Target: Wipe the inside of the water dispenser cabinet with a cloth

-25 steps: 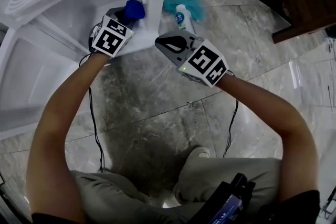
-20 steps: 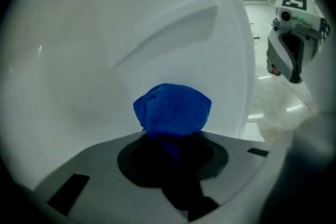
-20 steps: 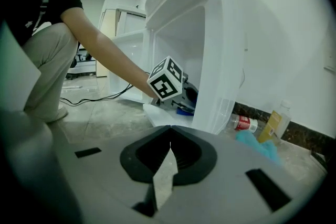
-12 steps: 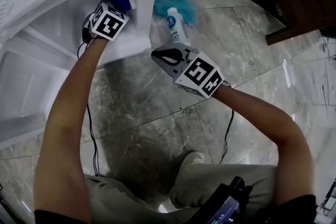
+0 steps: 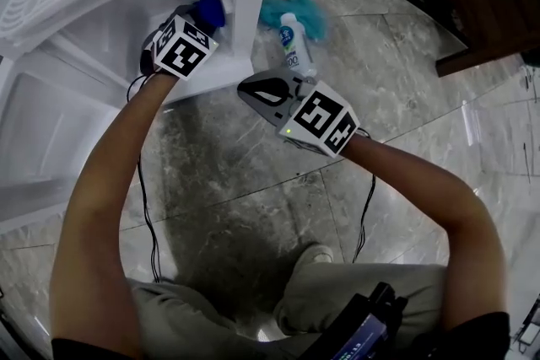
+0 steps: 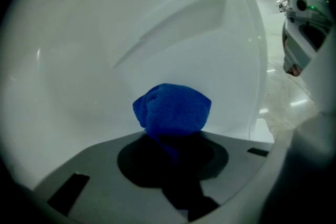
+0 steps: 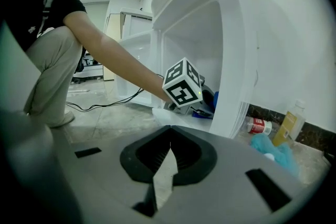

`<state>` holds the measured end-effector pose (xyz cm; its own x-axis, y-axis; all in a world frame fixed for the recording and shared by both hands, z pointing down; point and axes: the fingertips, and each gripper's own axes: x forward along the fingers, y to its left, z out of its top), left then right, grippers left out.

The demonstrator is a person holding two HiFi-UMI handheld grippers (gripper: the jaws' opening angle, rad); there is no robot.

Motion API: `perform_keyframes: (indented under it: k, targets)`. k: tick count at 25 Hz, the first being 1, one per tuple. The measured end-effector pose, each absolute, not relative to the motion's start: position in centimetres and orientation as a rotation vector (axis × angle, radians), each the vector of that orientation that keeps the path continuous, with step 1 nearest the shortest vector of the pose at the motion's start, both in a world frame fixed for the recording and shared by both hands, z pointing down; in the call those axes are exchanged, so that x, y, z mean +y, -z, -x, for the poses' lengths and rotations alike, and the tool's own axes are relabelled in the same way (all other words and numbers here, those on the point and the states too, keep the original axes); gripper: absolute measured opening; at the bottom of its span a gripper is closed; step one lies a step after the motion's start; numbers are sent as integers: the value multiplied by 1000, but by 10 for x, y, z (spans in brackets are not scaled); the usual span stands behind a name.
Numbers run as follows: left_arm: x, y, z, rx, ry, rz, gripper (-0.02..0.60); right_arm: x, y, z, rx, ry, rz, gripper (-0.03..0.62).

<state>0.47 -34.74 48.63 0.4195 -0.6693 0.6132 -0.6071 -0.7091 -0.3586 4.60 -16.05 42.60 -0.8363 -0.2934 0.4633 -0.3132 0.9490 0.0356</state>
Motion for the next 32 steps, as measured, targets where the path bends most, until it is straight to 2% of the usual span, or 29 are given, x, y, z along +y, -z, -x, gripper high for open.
perform_keyframes:
  k: [7, 16, 25, 32]
  targets:
    - [-378, -485, 6, 1287, 1201, 2562, 101, -153, -431, -55, -2621, -91, -432, -2]
    - [-341, -485, -6, 1216, 1168, 2593, 101, -155, -429, -44, -2630, -69, -403, -2]
    - [-383, -487, 8, 1384, 1217, 2538, 101, -145, -442, -53, -2608, -92, -389, -2]
    - [-359, -473, -1, 1432, 1091, 2751, 101, -150, -449, -64, -2566, -106, -404, -2]
